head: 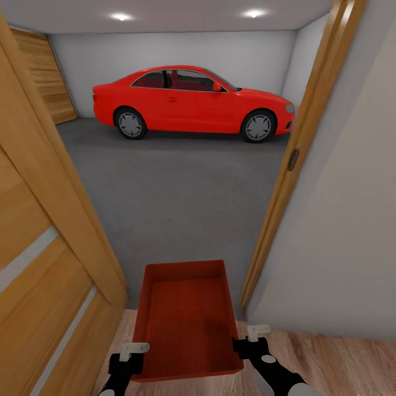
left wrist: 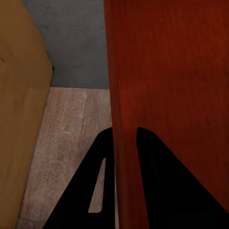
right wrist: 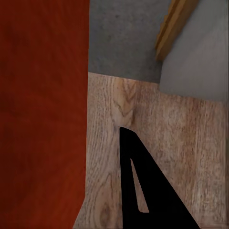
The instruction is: Move the two storage containers from the living room to the garage. In the garage, place one container on the floor and stack the other container on top of it (either order is fine).
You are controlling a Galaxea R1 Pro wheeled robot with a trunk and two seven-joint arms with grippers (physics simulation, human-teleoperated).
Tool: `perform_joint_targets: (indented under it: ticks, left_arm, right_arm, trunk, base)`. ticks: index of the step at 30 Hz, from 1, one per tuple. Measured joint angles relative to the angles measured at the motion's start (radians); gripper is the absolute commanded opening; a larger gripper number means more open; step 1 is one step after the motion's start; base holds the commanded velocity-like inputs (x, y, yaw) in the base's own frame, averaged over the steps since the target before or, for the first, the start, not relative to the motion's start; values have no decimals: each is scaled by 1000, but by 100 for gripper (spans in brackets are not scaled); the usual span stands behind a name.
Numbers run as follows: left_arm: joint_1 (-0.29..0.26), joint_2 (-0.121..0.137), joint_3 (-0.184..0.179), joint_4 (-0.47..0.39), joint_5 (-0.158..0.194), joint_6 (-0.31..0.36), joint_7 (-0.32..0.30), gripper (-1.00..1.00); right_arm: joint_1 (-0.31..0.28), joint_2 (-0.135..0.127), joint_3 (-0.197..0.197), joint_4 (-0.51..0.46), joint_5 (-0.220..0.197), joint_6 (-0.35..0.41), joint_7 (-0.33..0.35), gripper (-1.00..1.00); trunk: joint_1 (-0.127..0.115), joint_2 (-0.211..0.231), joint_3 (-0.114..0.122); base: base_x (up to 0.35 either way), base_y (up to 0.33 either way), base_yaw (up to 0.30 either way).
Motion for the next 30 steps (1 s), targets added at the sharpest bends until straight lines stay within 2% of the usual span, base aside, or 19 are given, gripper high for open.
perform_joint_targets:
  ticks: [7, 30]
  left_arm:
    - [0, 0, 0, 0, 0, 0, 0, -100]
    - [0, 0, 0, 0, 3, 0, -1, -100]
  right_arm:
    - [0, 0, 0, 0, 0, 0, 0, -100]
    - [0, 0, 0, 0, 0, 0, 0, -100]
  trunk:
    - [0, 0, 1]
    - [0, 0, 1]
  base:
    - [5, 7, -159]
    - [46, 99, -3]
